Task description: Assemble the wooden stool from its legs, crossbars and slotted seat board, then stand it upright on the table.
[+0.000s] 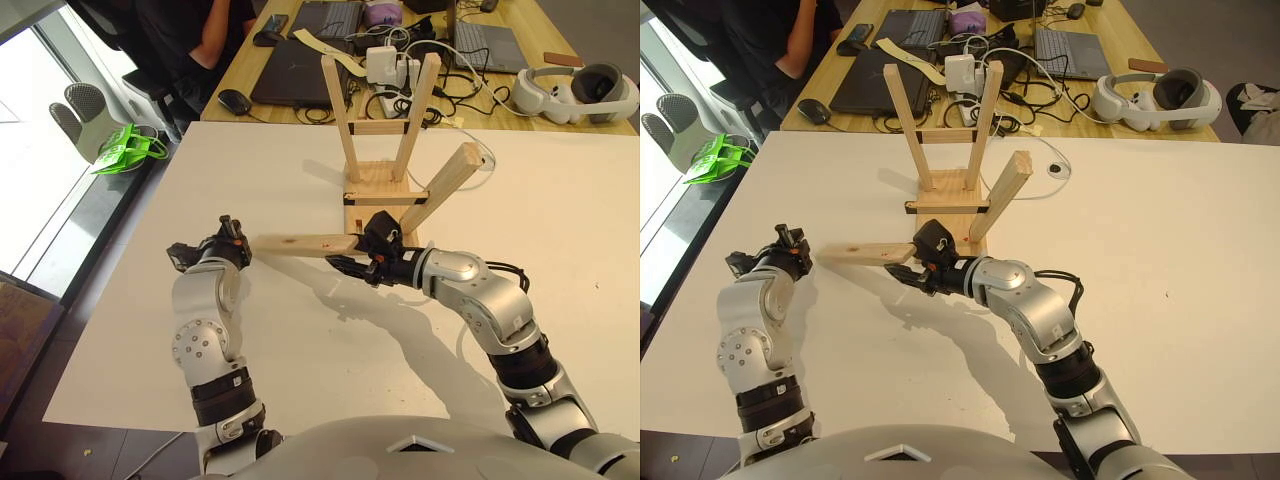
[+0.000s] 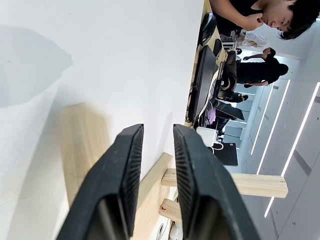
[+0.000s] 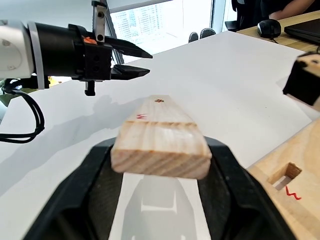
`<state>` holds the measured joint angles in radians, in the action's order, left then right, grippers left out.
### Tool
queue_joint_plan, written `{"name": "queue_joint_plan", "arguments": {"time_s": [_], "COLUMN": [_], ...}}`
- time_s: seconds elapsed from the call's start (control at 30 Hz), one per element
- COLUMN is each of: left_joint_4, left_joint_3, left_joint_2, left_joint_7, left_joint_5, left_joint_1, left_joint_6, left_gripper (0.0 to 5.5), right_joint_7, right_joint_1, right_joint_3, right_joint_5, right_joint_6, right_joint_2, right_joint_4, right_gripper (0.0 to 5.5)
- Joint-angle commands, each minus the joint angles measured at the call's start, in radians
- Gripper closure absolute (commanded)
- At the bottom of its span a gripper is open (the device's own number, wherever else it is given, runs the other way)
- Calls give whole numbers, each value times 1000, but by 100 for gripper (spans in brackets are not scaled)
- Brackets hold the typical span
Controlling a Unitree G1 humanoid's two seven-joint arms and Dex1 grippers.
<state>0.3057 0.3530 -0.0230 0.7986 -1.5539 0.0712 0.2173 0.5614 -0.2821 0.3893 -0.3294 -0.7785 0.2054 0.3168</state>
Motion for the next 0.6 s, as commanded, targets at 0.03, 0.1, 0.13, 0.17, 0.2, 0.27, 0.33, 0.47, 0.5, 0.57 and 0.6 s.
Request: {"name": "queue_joint_plan", "arguments": {"time_s": [0.03,0.1,0.13,0.17,0.2,0.27,0.33,0.47,0.5,0.57,0.6], "left_joint_4": [32,47,56,71,88,114,132,230,254,282,284], "left_joint_3": [-21,-38,-48,-53,-53,-43,-36,-63,-88,-168,-199], "left_joint_2": [13,25,38,55,70,93,111,115,103,35,6], "left_joint_7": [-37,-52,-50,-47,-49,-47,-17,69,97,163,183], "left_joint_5": [-56,-79,-83,-74,-55,-26,-34,-115,-140,-167,-171], "left_joint_1": [27,17,5,-16,-36,-68,-93,-169,-188,-228,-239], "left_joint_6": [64,106,131,150,161,170,180,195,198,177,162], "left_gripper": [497,515,515,515,515,485,457,385,369,343,332], "right_joint_7": [6,4,2,1,0,-4,-10,-20,-23,-31,-33], "right_joint_1": [-6,-5,-4,-3,-3,1,6,14,17,17,16], "right_joint_3": [-13,-15,-16,-16,-17,-20,-20,-22,-24,-24,-23], "right_joint_5": [-14,-14,-13,-13,-12,-10,-8,-3,-2,-1,-1], "right_joint_6": [0,0,0,0,0,1,2,3,4,5,6], "right_joint_2": [-1,-1,-1,0,0,0,0,1,1,-4,-5], "right_joint_4": [4,3,4,4,5,7,10,15,16,13,11], "right_gripper": [345,345,345,345,345,345,345,345,345,345,345]}}
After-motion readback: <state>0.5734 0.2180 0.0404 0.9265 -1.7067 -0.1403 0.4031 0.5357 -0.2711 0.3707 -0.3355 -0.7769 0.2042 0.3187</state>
